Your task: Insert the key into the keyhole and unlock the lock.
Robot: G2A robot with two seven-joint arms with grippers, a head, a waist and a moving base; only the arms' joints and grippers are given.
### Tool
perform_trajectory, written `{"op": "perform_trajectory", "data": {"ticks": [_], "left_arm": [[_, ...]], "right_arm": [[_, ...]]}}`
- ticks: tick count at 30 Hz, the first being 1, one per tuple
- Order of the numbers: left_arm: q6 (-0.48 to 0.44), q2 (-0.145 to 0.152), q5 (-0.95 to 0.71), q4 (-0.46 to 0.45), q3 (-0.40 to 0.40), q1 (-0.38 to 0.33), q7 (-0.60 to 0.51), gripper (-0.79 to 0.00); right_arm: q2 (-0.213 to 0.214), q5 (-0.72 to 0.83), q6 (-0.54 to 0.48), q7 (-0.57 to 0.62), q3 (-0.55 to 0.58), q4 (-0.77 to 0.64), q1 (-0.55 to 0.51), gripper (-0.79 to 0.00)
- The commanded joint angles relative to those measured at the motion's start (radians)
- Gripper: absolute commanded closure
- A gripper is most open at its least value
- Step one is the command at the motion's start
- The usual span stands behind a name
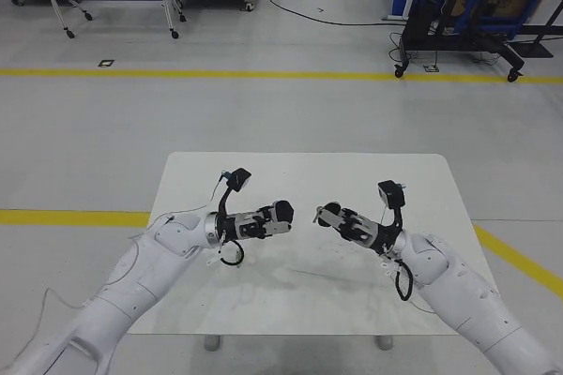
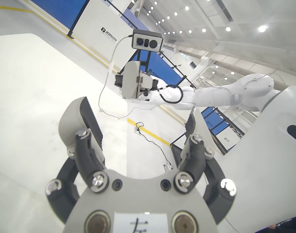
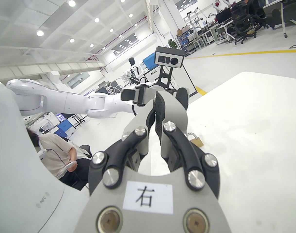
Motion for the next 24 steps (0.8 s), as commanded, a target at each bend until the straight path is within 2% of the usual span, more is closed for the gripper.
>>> {"op": "perform_trajectory", "data": {"ticks": [1,3,4,5,13,24], "left_arm": [[0.000,-0.008,0.019,0.006,0.002,-0.004,0.000,-0.625],[0.000,-0.015,0.018,-0.002,0.001,0.003,0.000,-0.499],[0.000,-0.018,0.020,-0.003,0.001,0.007,0.000,-0.400],[0.000,-0.021,0.028,-0.002,0.001,0.009,0.000,-0.382],[0.000,-0.049,0.060,0.028,0.032,-0.001,0.000,-0.308],[0.000,-0.082,0.103,0.079,0.038,-0.017,0.000,-0.283]], "right_arm": [[0.000,0.022,0.000,0.037,-0.003,0.033,0.010,0.000],[-0.003,0.042,0.000,0.064,-0.011,0.056,0.021,0.000],[-0.004,0.052,0.000,0.075,-0.013,0.067,0.026,0.000],[-0.006,0.061,0.000,0.086,-0.017,0.077,0.030,0.000],[-0.025,0.099,0.000,0.162,-0.056,0.143,0.074,0.000],[-0.037,0.120,0.000,0.210,-0.062,0.155,0.082,0.000]]}}
